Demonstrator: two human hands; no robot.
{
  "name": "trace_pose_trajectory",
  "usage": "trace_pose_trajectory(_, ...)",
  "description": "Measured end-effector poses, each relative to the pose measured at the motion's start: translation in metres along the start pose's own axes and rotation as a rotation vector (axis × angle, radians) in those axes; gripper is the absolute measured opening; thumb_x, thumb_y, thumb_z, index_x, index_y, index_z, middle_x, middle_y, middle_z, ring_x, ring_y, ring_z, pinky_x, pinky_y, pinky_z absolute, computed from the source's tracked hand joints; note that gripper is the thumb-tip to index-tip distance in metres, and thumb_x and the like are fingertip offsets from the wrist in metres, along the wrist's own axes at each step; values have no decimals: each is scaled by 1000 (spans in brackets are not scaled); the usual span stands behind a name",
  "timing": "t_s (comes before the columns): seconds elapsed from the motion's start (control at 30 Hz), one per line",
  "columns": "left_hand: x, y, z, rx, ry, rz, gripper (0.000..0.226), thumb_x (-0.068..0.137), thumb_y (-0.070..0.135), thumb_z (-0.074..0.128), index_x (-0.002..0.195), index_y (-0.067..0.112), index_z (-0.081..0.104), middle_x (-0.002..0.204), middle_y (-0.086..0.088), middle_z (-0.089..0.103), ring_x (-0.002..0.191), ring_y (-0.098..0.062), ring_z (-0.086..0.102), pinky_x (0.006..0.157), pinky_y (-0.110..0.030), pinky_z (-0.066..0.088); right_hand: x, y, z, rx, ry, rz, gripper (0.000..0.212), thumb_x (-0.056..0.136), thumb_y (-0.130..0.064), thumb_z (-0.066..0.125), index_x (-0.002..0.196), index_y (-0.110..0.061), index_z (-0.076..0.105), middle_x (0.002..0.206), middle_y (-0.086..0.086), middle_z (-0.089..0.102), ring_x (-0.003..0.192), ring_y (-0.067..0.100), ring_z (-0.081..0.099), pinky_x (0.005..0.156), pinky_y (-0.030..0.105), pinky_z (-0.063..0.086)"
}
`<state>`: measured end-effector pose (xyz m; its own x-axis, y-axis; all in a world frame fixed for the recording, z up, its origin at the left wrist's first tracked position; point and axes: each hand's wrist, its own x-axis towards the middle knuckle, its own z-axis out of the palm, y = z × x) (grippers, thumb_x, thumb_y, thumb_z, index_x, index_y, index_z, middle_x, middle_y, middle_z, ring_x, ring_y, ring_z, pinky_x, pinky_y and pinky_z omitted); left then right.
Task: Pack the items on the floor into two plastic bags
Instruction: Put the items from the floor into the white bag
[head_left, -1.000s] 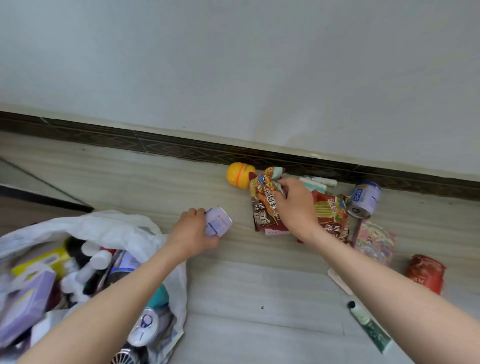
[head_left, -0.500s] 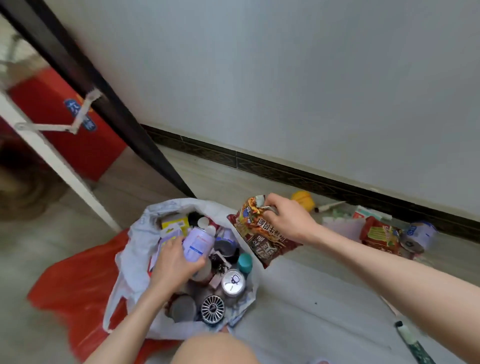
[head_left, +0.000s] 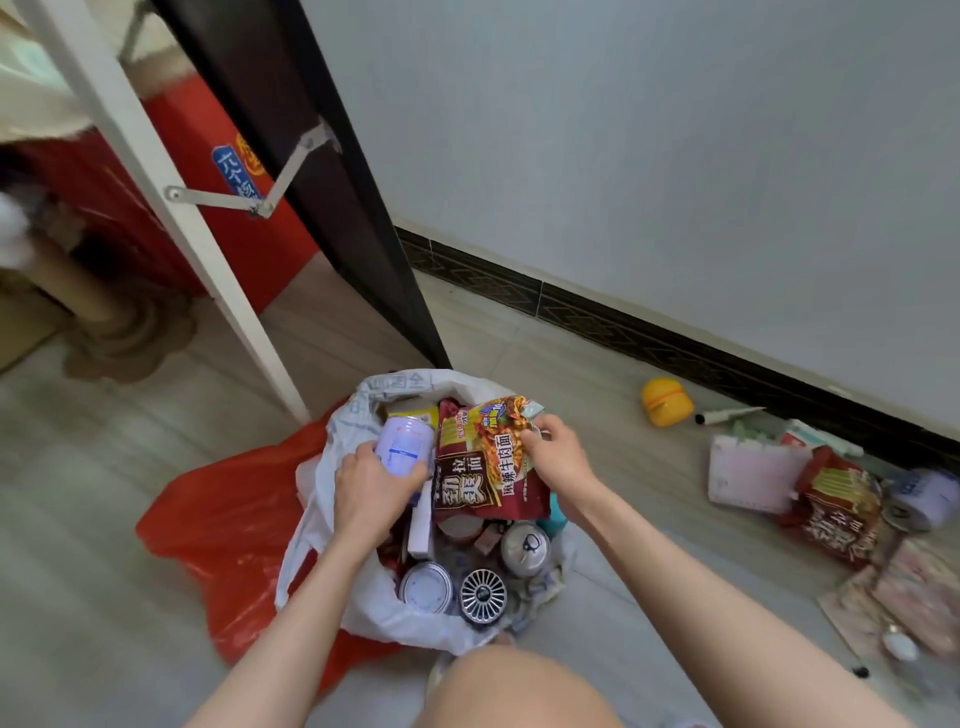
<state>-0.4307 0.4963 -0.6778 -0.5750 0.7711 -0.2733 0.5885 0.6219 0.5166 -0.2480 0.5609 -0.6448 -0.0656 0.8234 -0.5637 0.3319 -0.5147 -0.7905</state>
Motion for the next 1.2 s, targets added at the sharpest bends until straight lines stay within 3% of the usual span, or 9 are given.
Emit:
trace_pose_trajectory(0.1,3,5,5,33,32,57,57,74,35,67,117,2,51,109,-21,58,104,-37,49,89,-40,37,3,20,10,-44,9,-17,21,96,-10,35,108,-11,52,114,16,60,97,25,57,85,36,46)
trace_pose_trajectory(0.2,4,1,13,54,-4,133,58,80,33,62,130,11,42,114,-19,54,108,-38,45,89,-39,35,14,36,11,-529,74,-189,34,96,-15,34,128,-8,42,123,17,52,112,34,50,91,36,40)
trace_pose_trajectory(0.43,2,-6,16,182,41,174,47,91,37,46,132,15,43,125,-13,54,113,-33,44,90,-41,36,36,48,5,-1152,-117,-277,46,97,-36,31,133,-8,35,137,12,44,126,30,37,102,45,33)
trace_pose_trajectory(0.6,6,-23,9,261,93,153,42,89,41,49,127,21,52,127,-9,54,122,-29,40,98,-42,28,51,44,-25,-656,106,-190,43,96,-39,35,71,-12,57,81,13,63,77,27,55,61,31,37)
trace_pose_trajectory(0.67,9,-26,7,233,76,123,41,89,41,50,126,24,54,135,-11,46,129,-28,31,103,-44,23,62,45,-32,-513,203,-173,33,96,-29,40,88,-5,62,97,18,66,85,30,56,67,31,38)
trace_pose_trajectory(0.87,5,-40,-2,17,62,58,48,88,39,54,132,20,46,145,-14,31,136,-29,24,108,-43,22,93,52,-41,-257,25,33,43,100,-25,32,133,1,40,141,17,42,129,31,39,103,37,32)
trace_pose_trajectory(0.97,3,-43,-5,-58,74,71,58,89,35,54,136,7,36,141,-17,36,133,-28,27,106,-32,22,104,76,-40,-160,-146,252,48,97,-39,38,138,-15,38,145,5,38,130,25,38,98,39,38)
trace_pose_trajectory(1.07,4,-41,-6,-156,111,-32,49,94,25,49,135,3,36,139,-19,39,130,-30,33,99,-28,25,111,94,-42,37,-85,346,60,94,-38,44,144,-15,20,147,6,33,124,27,43,77,34,47)
trace_pose_trajectory(1.2,-4,-47,-2,-83,8,-156,43,93,15,48,134,3,39,126,-23,53,116,-39,48,88,-32,33,109,92,-49,179,-220,422,32,96,-34,40,112,-8,47,105,6,57,83,17,55,62,25,45)
